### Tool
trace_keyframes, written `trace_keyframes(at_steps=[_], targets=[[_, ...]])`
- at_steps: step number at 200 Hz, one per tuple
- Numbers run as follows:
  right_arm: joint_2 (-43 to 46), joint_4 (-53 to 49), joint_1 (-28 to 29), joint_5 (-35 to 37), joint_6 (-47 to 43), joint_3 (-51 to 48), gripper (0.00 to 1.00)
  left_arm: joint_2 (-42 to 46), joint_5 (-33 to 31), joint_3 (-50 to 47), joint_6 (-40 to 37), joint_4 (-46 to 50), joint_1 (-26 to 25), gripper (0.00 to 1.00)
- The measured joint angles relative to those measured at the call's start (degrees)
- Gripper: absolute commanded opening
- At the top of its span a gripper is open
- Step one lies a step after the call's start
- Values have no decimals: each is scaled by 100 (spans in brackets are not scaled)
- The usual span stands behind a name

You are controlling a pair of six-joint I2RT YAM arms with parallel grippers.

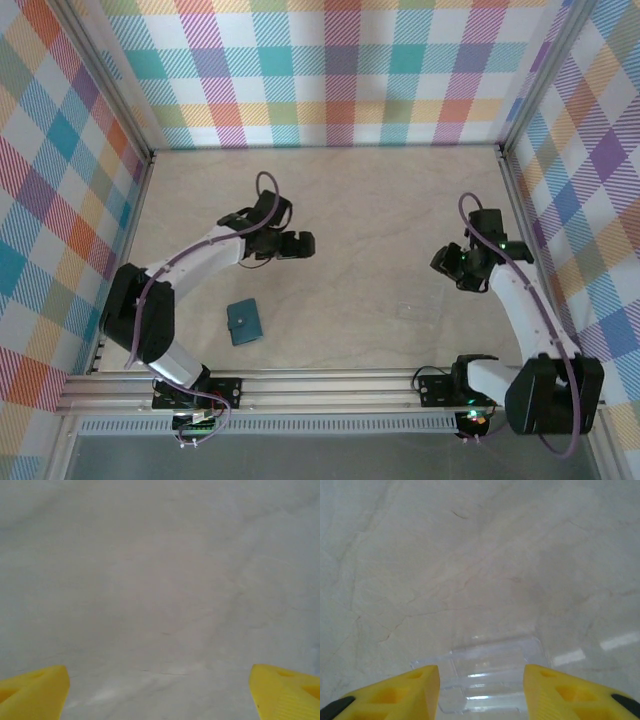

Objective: Take the credit cards out of the card holder

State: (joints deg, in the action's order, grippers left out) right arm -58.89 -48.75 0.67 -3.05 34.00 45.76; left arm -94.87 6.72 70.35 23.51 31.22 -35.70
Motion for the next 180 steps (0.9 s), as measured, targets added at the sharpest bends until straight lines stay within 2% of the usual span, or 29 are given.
trace_keyframes(at_steps=[32, 71, 121, 180], targets=[[210, -59, 0, 109, 369, -448, 50, -621, 302, 765, 227, 157, -726, 71], [205, 17, 0, 109, 612, -634, 50, -1292, 686, 1408, 396, 245, -1237, 68], [144, 155, 0, 133, 671, -636, 50, -1937, 737, 2216, 678, 533, -1775, 53], [306, 177, 0, 151, 621, -678, 49, -2739, 505, 3394, 981, 1086, -2175, 47]])
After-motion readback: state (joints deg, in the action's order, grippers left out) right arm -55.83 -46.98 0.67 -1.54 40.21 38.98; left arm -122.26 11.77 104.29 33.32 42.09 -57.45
